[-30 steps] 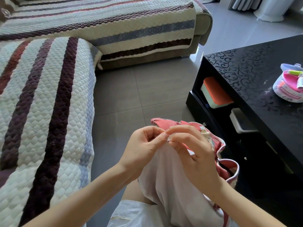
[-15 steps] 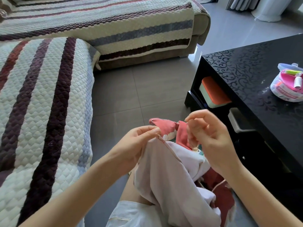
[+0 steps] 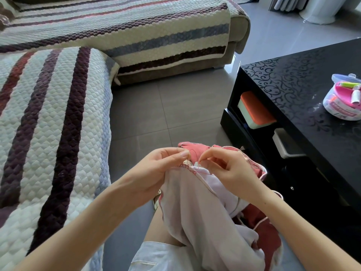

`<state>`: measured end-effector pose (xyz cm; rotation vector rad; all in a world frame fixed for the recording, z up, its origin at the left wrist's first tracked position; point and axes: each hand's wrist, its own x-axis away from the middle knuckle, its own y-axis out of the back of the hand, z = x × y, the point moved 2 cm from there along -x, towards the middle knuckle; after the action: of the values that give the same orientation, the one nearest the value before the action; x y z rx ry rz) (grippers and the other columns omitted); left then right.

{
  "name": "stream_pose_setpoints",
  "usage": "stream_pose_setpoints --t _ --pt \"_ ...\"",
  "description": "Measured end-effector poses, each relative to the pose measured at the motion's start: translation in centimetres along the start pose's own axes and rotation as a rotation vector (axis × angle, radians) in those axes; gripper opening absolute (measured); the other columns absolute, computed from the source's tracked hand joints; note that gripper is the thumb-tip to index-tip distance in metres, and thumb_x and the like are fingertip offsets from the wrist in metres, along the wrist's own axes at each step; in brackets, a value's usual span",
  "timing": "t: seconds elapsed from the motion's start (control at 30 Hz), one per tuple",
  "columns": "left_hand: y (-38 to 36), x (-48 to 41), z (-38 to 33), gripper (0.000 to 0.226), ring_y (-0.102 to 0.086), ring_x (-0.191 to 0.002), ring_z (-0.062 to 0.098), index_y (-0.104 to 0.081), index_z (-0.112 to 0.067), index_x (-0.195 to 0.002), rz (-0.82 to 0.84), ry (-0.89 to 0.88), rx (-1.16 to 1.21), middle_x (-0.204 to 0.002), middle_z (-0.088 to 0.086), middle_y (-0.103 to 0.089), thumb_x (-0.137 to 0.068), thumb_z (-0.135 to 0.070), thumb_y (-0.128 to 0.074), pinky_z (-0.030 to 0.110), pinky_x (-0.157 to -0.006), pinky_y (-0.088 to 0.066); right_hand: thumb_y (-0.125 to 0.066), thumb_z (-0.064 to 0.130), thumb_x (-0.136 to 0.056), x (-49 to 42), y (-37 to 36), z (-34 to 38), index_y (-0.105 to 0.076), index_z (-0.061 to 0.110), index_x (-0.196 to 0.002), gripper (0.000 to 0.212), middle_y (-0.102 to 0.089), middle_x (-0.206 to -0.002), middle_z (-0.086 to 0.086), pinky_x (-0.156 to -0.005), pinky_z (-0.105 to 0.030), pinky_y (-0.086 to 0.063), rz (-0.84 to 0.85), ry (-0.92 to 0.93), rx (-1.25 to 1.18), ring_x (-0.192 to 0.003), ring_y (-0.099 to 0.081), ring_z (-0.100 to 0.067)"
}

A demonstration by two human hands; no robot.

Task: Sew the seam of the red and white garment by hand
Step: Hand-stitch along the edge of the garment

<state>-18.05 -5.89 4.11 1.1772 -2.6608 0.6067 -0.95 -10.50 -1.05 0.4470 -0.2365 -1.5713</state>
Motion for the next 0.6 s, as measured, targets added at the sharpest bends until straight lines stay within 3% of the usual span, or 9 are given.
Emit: stream_pose_setpoints --t 0.07,0.17,0.23,0.3,0.4,0.5,0.6 --pt "0.0 -0.1 0.0 0.030 -0.056 -0.048 0.005 -0.068 -0.018 -0.060 -0.008 0.003 -0.007 -0.057 -0.004 -0.060 -0.085 -0.016 -0.052 0.013 -0.047 -0.044 -0.064 0.024 -0.084 0.0 0.0 0.7 -0.067 0.023 -0.077 0.008 -0.062 -0.069 -0.007 -0.058 -0.036 -0.046 0.058 0.024 -0.232 -0.058 -0.053 -0.019" --pt "0.1 -0.3 0.1 0.031 -0.053 -0.046 0.002 -0.067 -0.019 -0.056 -0.039 0.022 -0.029 -0.054 -0.007 -0.057 -0.083 -0.018 -0.053 0.012 -0.045 -0.041 -0.066 0.020 -0.082 0.2 0.4 1.7 -0.069 0.024 -0.079 0.006 -0.056 -0.066 -0.004 -0.056 -0.020 -0.043 0.072 0.026 -0.600 -0.057 -0.050 -0.009" --pt "0.2 -0.3 0.5 0.024 -0.052 -0.047 0.003 -0.065 -0.017 -0.059 -0.056 0.044 -0.037 -0.054 -0.005 -0.056 -0.081 -0.020 -0.056 0.012 -0.045 -0.041 -0.073 0.022 -0.082 0.2 0.7 2.2 -0.068 0.021 -0.082 0.006 -0.055 -0.065 -0.002 -0.055 -0.017 -0.041 0.063 -0.005 -0.765 -0.056 -0.048 -0.009" --pt "0.4 -0.4 0.8 0.017 -0.054 -0.050 0.004 -0.065 -0.013 -0.067 -0.079 0.068 -0.058 -0.058 -0.003 -0.058 -0.078 -0.024 -0.059 0.014 -0.047 -0.042 -0.074 0.031 -0.078 0.1 0.8 2.2 -0.065 0.017 -0.094 0.023 -0.055 -0.064 0.002 -0.056 -0.018 -0.043 0.060 -0.082 -0.887 -0.056 -0.047 -0.009" --pt "0.8 -0.4 1.2 0.021 -0.056 -0.057 0.008 -0.065 -0.009 -0.078 -0.107 0.095 -0.093 -0.068 0.001 -0.061 -0.076 -0.030 -0.063 0.016 -0.051 -0.044 -0.069 0.029 -0.079 0.0 1.0 2.3 -0.066 0.014 -0.111 0.036 -0.047 -0.059 0.003 -0.058 -0.020 -0.042 0.057 -0.136 -0.983 -0.055 -0.040 -0.011" --pt "1.2 -0.2 1.4 0.025 -0.050 -0.065 0.014 -0.065 -0.008 -0.082 -0.132 0.075 -0.234 -0.074 0.005 -0.058 -0.084 -0.033 -0.068 0.024 -0.058 -0.039 -0.073 0.032 -0.076 0.0 1.5 3.0 -0.069 0.013 -0.088 0.023 -0.048 -0.058 -0.001 -0.054 -0.022 -0.041 0.030 -0.143 -1.000 -0.054 -0.043 -0.014" --pt "1.3 0.0 1.4 0.028 -0.048 -0.070 0.013 -0.063 -0.003 -0.082 -0.161 0.007 -0.435 -0.075 0.004 -0.058 -0.095 -0.028 -0.058 0.025 -0.063 -0.037 -0.063 0.027 -0.080 -0.1 2.4 3.7 -0.062 0.011 -0.080 0.017 -0.060 -0.063 -0.007 -0.058 -0.023 -0.050 -0.136 -0.157 -0.849 -0.058 -0.056 -0.018"
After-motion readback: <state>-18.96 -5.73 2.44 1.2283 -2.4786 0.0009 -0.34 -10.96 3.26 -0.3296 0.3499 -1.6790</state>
